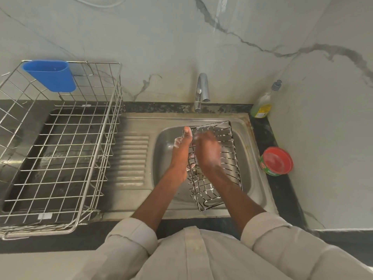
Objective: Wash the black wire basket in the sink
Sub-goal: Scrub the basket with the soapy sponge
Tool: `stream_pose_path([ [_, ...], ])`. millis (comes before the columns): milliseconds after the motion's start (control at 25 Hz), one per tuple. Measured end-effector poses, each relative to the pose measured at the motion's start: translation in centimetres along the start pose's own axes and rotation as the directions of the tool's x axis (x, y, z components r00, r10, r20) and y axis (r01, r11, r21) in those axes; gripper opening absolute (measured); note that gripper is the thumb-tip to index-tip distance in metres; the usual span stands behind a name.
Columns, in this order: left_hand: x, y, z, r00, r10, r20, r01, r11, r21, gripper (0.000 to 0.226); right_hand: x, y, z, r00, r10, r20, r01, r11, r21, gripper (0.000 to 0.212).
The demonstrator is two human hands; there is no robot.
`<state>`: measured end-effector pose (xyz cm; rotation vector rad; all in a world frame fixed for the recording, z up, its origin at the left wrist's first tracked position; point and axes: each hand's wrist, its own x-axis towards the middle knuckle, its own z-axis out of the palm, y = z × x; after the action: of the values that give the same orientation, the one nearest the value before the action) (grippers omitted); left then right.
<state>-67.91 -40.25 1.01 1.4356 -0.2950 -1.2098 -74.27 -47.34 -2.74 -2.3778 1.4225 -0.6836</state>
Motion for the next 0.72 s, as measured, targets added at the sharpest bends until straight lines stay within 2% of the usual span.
stream_pose_path([
  [80,0.7,-0.4,-0.3,0.999,0.008,-0.033,-0.009,1.000,-0.022,0.128,-0.9,-0.3,0.4,0.974,-0.204,0.093,0.198,0.977,0.076,0.018],
  [120,0.9,-0.5,-0.6,0.998,0.003,-0.058,-0.004,1.000,-0.026,0.126,-0.9,0.1,0.2,0.971,-0.228,0.071,0.222,0.971,0.085,0.020],
  [160,1.0,-0.4,-1.0,0.998,-0.008,-0.067,0.006,0.999,-0.032,0.122,-0.8,1.1,0.1,0.980,-0.196,0.021,0.195,0.979,0.066,0.026],
  [280,1.0,-0.1,-1.6,0.998,-0.045,-0.039,0.042,0.996,-0.072,0.115,-1.2,3.5,0.2,0.986,0.140,-0.096,-0.144,0.989,-0.033,0.036],
  [320,1.3,-0.4,-1.7,0.998,-0.050,-0.037,0.047,0.996,-0.077,0.115,-1.4,3.5,0.3,0.976,0.191,-0.105,-0.192,0.981,0.004,0.036],
  [360,1.2,-0.4,-1.7,0.998,-0.041,-0.037,0.037,0.996,-0.085,0.115,-1.6,3.0,0.4,0.984,0.154,-0.089,-0.149,0.987,0.060,0.038],
  [440,1.5,-0.7,-1.7,0.997,-0.039,-0.065,0.032,0.994,-0.102,0.115,-2.5,2.0,1.1,0.987,-0.159,-0.014,0.159,0.978,0.135,0.036],
  [480,1.7,-0.6,-1.8,0.996,-0.038,-0.080,0.030,0.994,-0.105,0.114,-3.2,1.7,1.4,0.949,-0.312,0.046,0.303,0.943,0.134,0.033],
  [520,1.8,-0.6,-1.9,0.995,-0.044,-0.087,0.035,0.994,-0.105,0.112,-3.7,1.6,1.3,0.923,-0.374,0.094,0.363,0.924,0.117,0.032],
  [560,1.8,-0.6,-2.0,0.995,-0.050,-0.083,0.040,0.993,-0.109,0.109,-3.7,1.9,1.0,0.936,-0.337,0.104,0.329,0.940,0.088,0.034],
  [640,1.7,-0.6,-2.2,0.996,-0.056,-0.067,0.048,0.992,-0.120,0.095,-3.1,2.9,0.4,0.999,-0.038,-0.006,0.038,0.999,-0.005,0.037],
  [680,1.5,-0.6,-2.2,0.997,-0.057,-0.053,0.051,0.992,-0.119,0.085,-2.9,3.3,0.2,0.992,0.109,-0.065,-0.111,0.994,-0.023,0.036],
  [720,1.6,-0.9,-2.2,0.997,-0.065,-0.045,0.059,0.991,-0.119,0.077,-2.6,3.3,0.2,0.980,0.178,-0.092,-0.179,0.984,0.004,0.033],
])
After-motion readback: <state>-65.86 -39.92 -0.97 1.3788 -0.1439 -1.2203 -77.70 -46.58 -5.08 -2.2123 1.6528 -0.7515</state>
